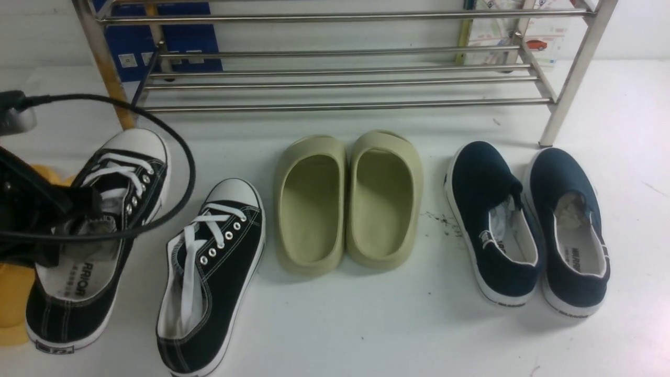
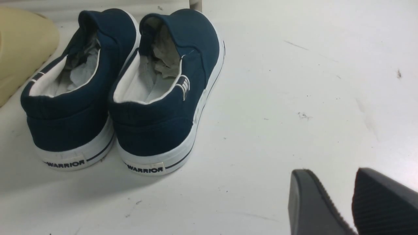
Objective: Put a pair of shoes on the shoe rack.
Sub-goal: Use the left arm to put a shoe into the shoe rack
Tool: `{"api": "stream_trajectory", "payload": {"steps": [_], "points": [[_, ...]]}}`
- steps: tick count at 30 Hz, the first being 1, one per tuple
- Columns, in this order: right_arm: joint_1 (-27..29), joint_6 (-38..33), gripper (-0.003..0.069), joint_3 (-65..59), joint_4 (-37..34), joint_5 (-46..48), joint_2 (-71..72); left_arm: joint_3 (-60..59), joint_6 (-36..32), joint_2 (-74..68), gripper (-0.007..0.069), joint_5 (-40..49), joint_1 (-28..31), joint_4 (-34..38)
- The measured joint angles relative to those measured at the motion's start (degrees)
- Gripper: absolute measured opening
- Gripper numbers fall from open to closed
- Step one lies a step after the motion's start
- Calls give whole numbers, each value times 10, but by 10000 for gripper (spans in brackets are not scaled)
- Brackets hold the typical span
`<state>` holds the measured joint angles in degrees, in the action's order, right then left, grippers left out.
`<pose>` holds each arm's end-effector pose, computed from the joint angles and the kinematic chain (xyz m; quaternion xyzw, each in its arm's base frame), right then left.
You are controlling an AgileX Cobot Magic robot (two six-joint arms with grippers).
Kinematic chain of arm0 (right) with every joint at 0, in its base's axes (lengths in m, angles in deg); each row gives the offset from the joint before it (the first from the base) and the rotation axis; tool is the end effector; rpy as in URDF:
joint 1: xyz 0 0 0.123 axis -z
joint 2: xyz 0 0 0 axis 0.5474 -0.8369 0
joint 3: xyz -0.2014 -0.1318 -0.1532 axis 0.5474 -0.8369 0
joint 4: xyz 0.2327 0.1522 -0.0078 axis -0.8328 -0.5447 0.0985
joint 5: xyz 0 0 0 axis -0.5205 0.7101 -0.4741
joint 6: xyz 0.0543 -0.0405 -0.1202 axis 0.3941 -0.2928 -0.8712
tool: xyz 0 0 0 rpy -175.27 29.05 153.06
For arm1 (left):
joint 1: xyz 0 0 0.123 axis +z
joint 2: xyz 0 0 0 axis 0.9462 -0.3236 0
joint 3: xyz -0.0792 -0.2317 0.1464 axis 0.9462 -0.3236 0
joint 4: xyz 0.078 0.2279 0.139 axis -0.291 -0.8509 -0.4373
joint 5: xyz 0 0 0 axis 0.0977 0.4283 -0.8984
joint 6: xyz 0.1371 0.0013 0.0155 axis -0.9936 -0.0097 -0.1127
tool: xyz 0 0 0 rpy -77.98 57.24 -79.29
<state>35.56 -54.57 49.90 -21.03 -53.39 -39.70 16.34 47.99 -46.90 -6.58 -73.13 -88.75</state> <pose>0.1233 -0.0119 0.1597 0.0663 0.8018 -0.0055 0.5939 0.2698 -0.0065 0.2713 -0.1117 0.9748 -0.0177 0.1924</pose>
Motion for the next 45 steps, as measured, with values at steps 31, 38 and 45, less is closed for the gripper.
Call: {"api": "stream_trajectory", "payload": {"steps": [31,38,45], "points": [[0,0,239,0,0,0,0,395,-49,-389,-13,-46,33,107],[0,0,239,0,0,0,0,456,-51,-454,-13,-81,33,108],[0,0,239,0,0,0,0,471,-51,-481,-13,-132,33,108]]}}
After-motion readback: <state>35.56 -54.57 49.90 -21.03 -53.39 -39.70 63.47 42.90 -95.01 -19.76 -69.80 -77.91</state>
